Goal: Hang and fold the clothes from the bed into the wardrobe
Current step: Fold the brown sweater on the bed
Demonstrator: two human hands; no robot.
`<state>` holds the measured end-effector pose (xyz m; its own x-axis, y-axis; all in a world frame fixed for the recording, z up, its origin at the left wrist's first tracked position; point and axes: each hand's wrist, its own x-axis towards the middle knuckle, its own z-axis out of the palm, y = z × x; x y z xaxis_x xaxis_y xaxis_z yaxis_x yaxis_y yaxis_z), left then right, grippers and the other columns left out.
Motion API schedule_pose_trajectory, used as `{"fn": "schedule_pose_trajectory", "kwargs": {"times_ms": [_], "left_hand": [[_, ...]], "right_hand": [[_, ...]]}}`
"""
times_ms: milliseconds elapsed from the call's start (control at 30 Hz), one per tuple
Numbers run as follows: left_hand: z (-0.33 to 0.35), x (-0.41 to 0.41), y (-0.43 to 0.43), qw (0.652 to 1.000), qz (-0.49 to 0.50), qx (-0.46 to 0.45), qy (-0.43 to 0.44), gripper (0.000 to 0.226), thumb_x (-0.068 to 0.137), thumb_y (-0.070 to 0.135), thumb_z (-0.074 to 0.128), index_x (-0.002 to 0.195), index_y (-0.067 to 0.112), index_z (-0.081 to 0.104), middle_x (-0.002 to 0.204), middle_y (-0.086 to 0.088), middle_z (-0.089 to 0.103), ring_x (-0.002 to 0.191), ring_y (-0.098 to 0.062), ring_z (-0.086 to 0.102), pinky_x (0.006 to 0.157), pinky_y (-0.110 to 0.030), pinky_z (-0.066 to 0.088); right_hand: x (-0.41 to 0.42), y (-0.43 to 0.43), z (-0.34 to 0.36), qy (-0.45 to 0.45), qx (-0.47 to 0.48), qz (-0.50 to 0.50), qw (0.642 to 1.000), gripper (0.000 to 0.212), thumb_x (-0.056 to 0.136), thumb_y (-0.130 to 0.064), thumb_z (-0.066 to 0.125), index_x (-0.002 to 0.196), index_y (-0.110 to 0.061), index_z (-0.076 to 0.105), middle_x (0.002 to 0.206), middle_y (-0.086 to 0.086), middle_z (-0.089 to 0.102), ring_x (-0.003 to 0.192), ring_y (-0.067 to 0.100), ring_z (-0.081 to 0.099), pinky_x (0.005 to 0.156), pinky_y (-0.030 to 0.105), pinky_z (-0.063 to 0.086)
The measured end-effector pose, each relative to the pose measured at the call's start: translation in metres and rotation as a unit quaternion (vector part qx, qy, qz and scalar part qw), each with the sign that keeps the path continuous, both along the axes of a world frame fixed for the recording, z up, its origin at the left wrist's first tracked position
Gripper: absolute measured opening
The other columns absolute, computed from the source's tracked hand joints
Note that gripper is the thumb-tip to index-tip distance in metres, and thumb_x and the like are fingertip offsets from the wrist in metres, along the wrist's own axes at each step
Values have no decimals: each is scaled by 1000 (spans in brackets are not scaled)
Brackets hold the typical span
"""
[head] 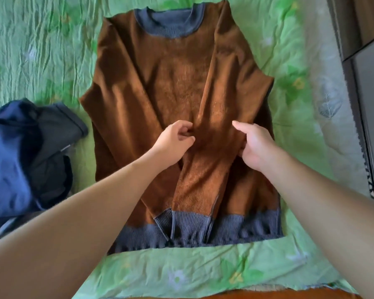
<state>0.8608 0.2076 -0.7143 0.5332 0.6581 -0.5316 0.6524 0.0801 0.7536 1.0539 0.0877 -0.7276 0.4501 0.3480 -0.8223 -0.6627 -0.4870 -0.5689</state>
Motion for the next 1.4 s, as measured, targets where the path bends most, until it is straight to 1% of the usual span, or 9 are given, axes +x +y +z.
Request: {"fn": "schedule_pose_trajectory", "kwargs": {"times_ms": [300,467,700,933,1033,1100,1200,1300,1400], "left_hand": [[-14,109,75,998,24,-10,-51,35,93,16,65,119,39,66,117,6,62,107,-8,60,87,-20,49],[-13,174,119,993,56,4,-104,29,91,12,65,104,37,73,95,9,68,85,-2,64,80,-20,52],[-11,235,162,993,74,-36,-86,29,91,9,66,91,34,78,119,4,64,112,-17,61,98,-33,52],[-12,253,188,999,-20,9,-26,53,91,2,66,139,24,60,129,-2,59,103,-14,64,88,-23,57],[-19,240,180,984,-104,143,25,68,91,15,67,153,24,40,153,-4,35,129,-17,50,91,-12,45],[-19,228,169,963,-144,225,20,71,94,24,63,157,25,31,166,-3,8,151,-25,20,111,-21,35],[-22,203,147,875,-291,386,39,71,98,39,52,160,26,19,169,-4,-7,155,-27,-4,120,-44,9],[-37,158,130,807,-408,407,129,71,103,52,35,161,26,2,168,-7,-12,155,-25,-11,125,-51,5],[-50,114,115,781,-427,409,200,69,104,57,18,159,30,-14,167,-9,-17,154,-27,-14,125,-52,4]], "right_hand": [[88,64,-7,77,70,-64,992,32,87,-28,73,116,-15,75,112,9,76,102,28,74,100,48,51],[113,71,-7,134,153,-96,974,35,99,-21,57,131,-9,64,123,14,71,111,31,70,100,50,50],[133,60,-13,187,207,-15,960,51,104,-49,40,136,-14,58,133,13,66,122,29,64,95,49,50],[143,50,-17,158,173,-14,972,46,103,-46,48,137,-16,58,132,11,67,121,26,65,95,46,51],[136,52,-13,-68,18,46,996,21,98,-36,63,103,-16,68,107,15,75,85,25,75,69,41,60],[135,48,-11,-330,-104,132,929,20,92,-35,65,92,-16,61,95,11,70,83,29,69,71,41,56],[123,55,-3,-641,-87,290,705,39,88,-38,58,121,-18,53,120,9,56,111,34,55,89,43,46],[99,77,-11,-674,-52,507,534,73,93,-55,46,152,-12,36,159,17,32,148,36,26,118,56,26],[79,75,-30,-626,-83,614,474,78,100,-62,32,162,-22,6,167,21,5,155,39,3,122,62,9]]}}
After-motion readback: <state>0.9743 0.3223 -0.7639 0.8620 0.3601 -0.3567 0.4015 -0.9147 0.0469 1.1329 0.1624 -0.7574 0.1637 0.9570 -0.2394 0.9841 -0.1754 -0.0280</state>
